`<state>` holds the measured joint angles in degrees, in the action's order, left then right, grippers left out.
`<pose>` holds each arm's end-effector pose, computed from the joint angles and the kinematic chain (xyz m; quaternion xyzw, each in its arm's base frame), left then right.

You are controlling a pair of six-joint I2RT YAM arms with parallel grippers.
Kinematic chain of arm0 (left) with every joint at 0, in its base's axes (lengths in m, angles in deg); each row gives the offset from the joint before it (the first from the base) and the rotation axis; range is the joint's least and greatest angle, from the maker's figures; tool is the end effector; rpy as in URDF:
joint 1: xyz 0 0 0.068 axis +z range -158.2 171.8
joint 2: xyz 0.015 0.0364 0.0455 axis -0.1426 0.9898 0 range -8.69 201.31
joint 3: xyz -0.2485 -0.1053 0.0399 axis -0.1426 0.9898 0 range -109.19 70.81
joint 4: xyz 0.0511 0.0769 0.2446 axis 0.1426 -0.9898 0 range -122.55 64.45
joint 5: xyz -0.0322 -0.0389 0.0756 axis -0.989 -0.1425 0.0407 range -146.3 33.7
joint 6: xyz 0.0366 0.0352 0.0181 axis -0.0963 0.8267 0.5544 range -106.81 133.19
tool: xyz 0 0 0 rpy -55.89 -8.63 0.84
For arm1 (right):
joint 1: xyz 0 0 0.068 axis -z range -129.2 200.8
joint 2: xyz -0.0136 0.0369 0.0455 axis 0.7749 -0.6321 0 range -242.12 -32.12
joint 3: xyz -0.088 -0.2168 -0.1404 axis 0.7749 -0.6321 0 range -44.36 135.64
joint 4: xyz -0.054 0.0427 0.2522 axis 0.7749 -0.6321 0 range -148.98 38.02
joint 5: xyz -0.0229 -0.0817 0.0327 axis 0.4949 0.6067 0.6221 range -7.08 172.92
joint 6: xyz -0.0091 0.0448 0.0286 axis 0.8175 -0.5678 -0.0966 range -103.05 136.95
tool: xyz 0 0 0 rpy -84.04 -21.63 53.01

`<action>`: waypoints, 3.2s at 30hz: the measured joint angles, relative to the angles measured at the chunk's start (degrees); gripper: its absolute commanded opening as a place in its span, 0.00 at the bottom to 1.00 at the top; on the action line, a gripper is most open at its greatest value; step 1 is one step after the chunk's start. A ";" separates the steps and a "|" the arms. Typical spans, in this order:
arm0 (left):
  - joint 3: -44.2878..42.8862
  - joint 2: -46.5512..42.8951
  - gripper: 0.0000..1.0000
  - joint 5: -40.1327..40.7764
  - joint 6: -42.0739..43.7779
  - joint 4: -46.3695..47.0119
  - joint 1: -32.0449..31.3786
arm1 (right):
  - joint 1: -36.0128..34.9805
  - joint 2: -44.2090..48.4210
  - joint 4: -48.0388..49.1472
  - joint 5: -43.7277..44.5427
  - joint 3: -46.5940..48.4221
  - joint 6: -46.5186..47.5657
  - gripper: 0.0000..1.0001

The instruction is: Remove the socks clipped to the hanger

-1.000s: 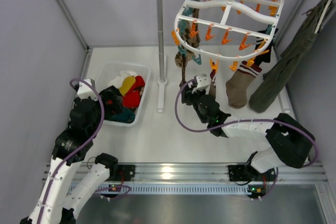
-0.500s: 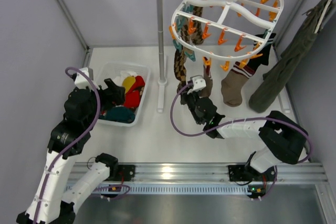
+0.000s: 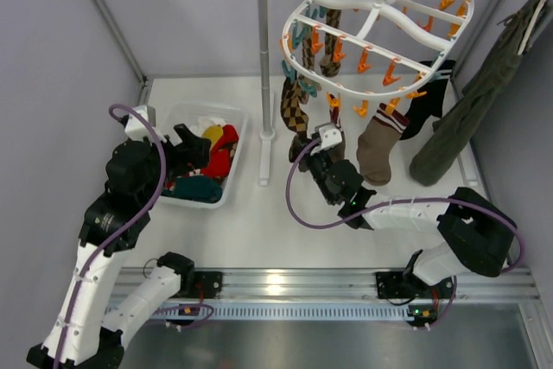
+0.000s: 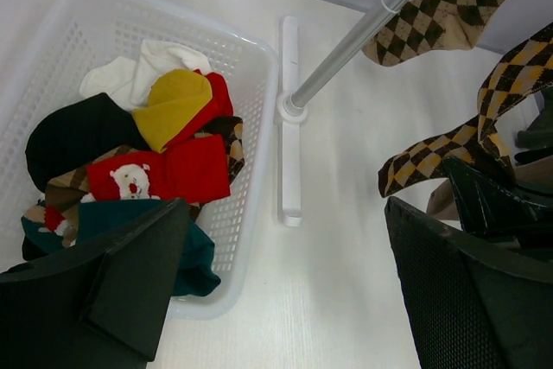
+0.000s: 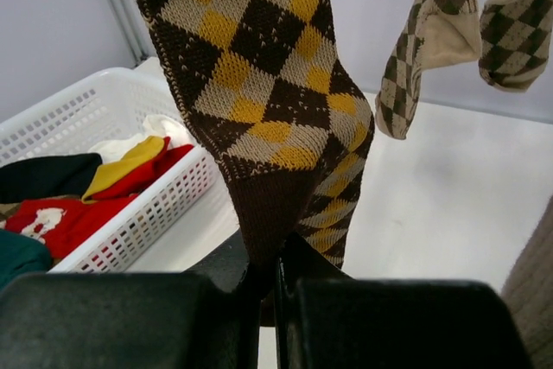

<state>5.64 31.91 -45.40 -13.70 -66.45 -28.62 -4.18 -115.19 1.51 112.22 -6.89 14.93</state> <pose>0.1167 -0.0363 0.4111 -0.1018 0.7923 -0.1699 0.5771 0.1902 0.2409 0.2571 -0.1126 0.6538 0.2021 0.7205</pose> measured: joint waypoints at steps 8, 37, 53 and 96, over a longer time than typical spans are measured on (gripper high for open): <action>-2.36 3.06 0.99 -3.30 -1.29 1.05 0.00 | -0.48 6.27 -1.36 -4.87 -4.15 0.15 0.00; -29.62 38.71 0.80 8.94 7.72 18.12 -26.88 | -4.92 18.34 -15.65 -8.31 -7.98 -2.54 0.00; -31.06 42.99 0.49 6.54 12.09 24.02 -26.95 | -4.92 20.09 -18.03 -9.18 -8.98 -3.21 0.00; -5.53 10.86 0.99 40.13 -0.94 8.66 -23.37 | -5.27 15.80 -27.19 -25.20 5.03 -4.11 0.00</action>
<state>0.11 42.78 -5.27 -14.64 -57.80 -51.99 -9.45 -99.38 -25.68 87.01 -1.86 10.82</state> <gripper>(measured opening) 0.985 0.008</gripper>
